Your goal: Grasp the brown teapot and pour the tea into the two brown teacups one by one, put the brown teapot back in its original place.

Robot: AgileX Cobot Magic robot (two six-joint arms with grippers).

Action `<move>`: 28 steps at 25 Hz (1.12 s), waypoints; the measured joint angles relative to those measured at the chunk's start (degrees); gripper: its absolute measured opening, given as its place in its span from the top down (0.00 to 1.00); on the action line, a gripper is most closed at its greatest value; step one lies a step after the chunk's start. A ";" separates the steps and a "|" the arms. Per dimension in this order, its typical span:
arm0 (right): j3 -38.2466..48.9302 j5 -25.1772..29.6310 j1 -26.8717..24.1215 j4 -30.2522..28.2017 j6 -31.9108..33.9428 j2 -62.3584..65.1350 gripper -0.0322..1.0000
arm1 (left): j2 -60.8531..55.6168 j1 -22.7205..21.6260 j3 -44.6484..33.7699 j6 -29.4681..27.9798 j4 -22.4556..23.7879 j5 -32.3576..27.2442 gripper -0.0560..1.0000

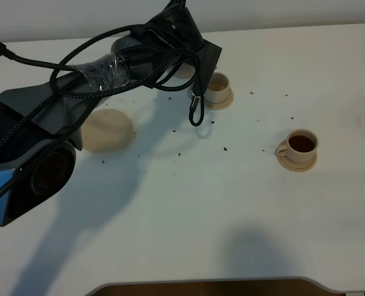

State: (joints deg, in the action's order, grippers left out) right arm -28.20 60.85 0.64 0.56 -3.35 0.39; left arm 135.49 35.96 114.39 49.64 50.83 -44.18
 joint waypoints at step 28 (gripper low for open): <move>0.00 0.00 0.00 0.00 0.00 0.00 0.60 | 1.06 1.29 0.00 2.27 3.94 -1.58 0.83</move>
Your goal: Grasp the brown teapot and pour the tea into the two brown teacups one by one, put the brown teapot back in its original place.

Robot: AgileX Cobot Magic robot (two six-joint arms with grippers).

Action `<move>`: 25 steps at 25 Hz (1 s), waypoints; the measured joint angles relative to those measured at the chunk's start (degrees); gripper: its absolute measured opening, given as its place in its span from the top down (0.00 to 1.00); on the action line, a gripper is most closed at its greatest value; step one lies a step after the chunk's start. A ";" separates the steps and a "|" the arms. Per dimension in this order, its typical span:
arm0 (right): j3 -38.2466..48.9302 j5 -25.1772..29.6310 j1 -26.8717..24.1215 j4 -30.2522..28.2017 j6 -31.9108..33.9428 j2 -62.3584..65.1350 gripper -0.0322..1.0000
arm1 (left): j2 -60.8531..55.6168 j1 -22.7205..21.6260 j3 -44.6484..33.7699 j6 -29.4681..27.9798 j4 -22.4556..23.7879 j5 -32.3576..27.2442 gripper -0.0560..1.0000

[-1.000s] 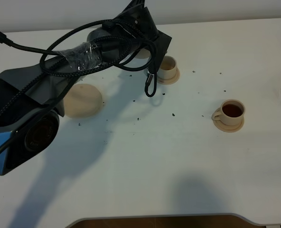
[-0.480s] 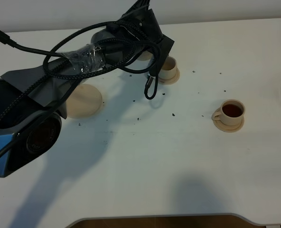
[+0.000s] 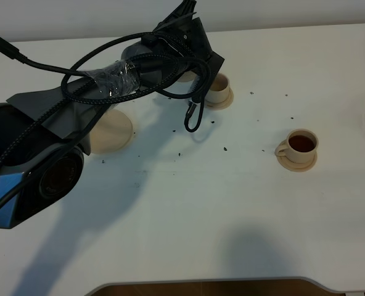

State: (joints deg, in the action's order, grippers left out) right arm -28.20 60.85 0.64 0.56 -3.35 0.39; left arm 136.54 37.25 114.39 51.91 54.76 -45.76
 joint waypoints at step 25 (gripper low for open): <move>0.00 0.00 0.00 0.00 0.00 0.00 0.60 | 2.08 0.25 0.00 5.36 3.12 1.50 0.83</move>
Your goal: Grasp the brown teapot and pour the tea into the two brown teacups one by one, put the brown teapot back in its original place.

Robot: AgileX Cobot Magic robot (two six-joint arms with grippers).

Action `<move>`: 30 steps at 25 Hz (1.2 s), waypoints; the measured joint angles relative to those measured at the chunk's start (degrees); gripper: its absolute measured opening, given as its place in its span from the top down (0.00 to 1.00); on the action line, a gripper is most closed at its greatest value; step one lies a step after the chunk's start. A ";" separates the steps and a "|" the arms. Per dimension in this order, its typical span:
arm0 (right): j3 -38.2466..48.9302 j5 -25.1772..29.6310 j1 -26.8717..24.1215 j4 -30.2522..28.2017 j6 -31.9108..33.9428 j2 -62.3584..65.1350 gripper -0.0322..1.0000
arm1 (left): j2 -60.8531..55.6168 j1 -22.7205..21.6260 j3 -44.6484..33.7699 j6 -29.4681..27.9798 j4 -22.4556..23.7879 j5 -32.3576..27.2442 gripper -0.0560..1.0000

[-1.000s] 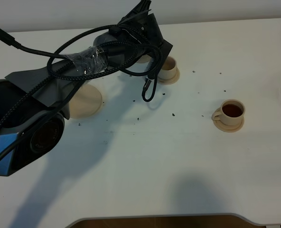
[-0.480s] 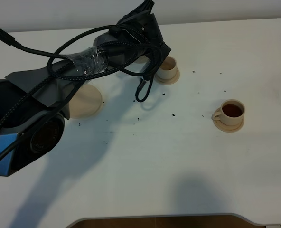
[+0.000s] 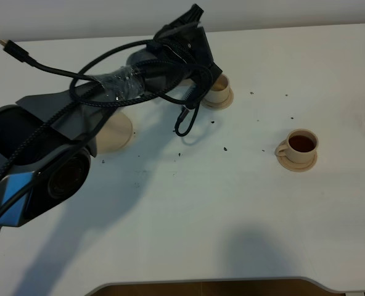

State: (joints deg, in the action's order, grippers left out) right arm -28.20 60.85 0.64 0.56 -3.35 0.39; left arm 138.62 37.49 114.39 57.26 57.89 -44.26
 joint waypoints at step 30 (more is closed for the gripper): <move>0.00 0.00 0.00 0.00 0.00 0.00 0.60 | 0.23 1.46 0.27 -10.25 4.87 0.40 0.83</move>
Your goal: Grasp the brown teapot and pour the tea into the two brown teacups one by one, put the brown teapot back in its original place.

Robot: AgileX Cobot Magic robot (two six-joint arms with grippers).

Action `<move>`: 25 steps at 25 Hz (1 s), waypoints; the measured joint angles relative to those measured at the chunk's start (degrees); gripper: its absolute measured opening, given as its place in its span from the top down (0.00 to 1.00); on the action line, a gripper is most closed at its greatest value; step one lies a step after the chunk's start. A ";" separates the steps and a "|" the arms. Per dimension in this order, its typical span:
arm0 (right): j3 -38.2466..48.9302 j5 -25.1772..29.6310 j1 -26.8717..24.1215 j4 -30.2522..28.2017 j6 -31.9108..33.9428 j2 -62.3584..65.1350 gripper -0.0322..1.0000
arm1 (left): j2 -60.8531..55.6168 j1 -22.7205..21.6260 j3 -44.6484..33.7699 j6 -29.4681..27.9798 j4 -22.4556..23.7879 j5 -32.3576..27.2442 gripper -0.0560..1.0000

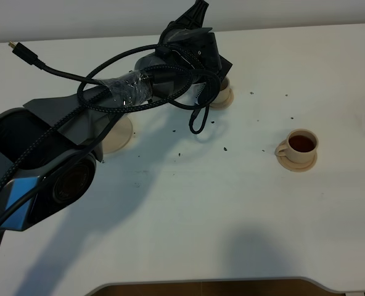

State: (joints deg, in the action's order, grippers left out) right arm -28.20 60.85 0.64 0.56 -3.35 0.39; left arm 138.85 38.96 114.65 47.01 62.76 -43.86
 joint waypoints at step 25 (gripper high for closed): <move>0.00 0.00 0.00 0.00 0.00 0.00 0.60 | 0.63 1.11 0.13 4.14 5.63 2.89 0.83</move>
State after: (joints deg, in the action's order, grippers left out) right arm -28.20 60.85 0.64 0.56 -3.35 0.39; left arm 139.48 40.06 114.78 51.15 68.38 -40.97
